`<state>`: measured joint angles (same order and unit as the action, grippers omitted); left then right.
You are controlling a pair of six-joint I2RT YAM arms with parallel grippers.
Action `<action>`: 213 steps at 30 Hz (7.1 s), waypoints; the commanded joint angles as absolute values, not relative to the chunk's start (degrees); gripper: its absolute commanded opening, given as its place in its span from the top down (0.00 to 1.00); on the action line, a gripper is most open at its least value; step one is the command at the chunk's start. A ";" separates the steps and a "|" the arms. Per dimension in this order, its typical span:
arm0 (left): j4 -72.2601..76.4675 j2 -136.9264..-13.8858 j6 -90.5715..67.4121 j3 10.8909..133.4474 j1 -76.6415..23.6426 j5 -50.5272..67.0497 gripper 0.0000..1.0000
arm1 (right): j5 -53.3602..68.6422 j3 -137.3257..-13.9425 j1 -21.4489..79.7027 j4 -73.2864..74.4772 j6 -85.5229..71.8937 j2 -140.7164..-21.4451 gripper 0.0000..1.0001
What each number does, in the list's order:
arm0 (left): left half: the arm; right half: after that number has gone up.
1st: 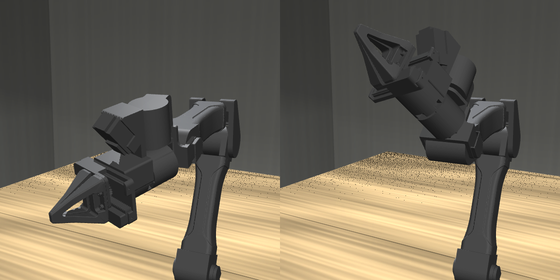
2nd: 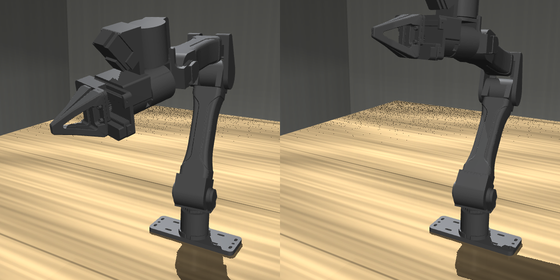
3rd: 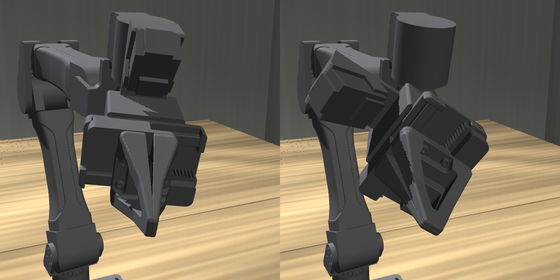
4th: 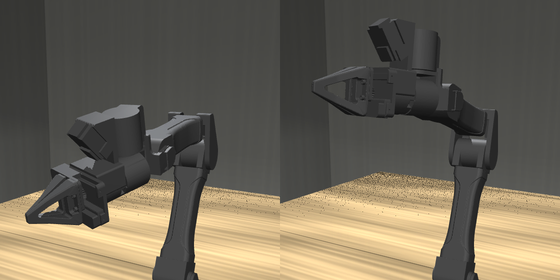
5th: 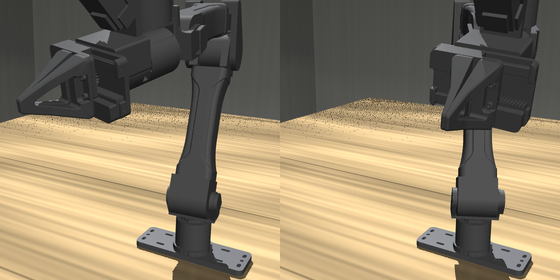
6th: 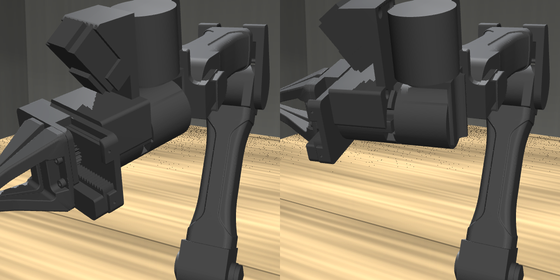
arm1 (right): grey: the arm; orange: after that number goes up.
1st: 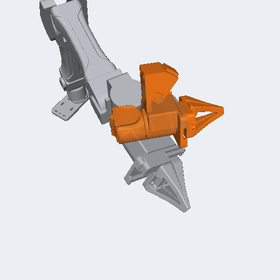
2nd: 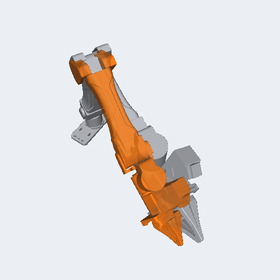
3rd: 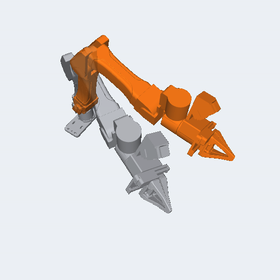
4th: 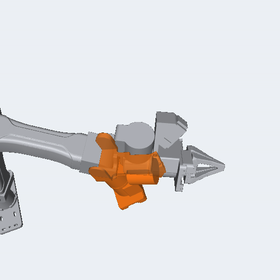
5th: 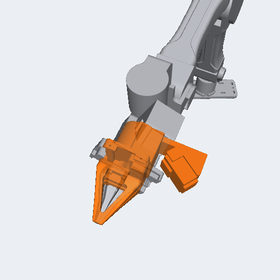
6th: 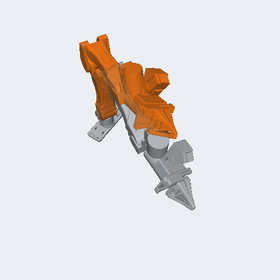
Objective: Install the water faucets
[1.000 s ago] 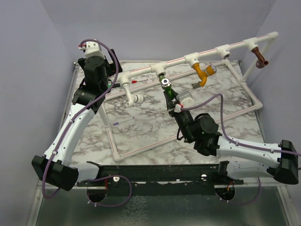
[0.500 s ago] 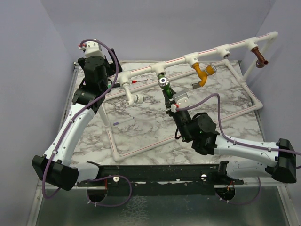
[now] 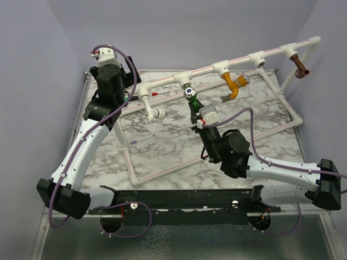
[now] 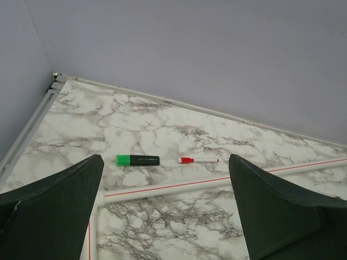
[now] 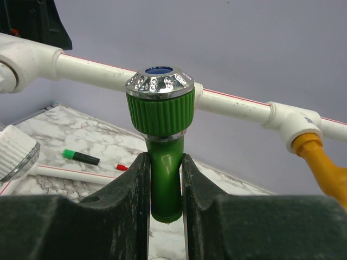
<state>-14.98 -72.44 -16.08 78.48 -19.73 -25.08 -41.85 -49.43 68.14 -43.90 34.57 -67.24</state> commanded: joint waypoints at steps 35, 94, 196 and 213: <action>-27.25 -74.45 -15.03 75.49 -21.53 -17.27 0.01 | -50.65 -48.47 68.10 -58.51 12.21 -73.49 1.00; -27.25 -74.17 -15.47 75.34 -21.36 -16.26 0.01 | -61.63 -50.30 67.06 -39.72 -53.92 -71.10 0.99; -27.16 -73.57 -16.08 75.32 -21.18 -14.61 0.01 | -54.66 -52.37 61.81 -9.29 -105.38 -67.08 0.60; -27.16 -73.51 -15.91 75.32 -21.09 -15.07 0.01 | -49.44 -49.36 61.89 -23.02 -89.02 -63.51 0.39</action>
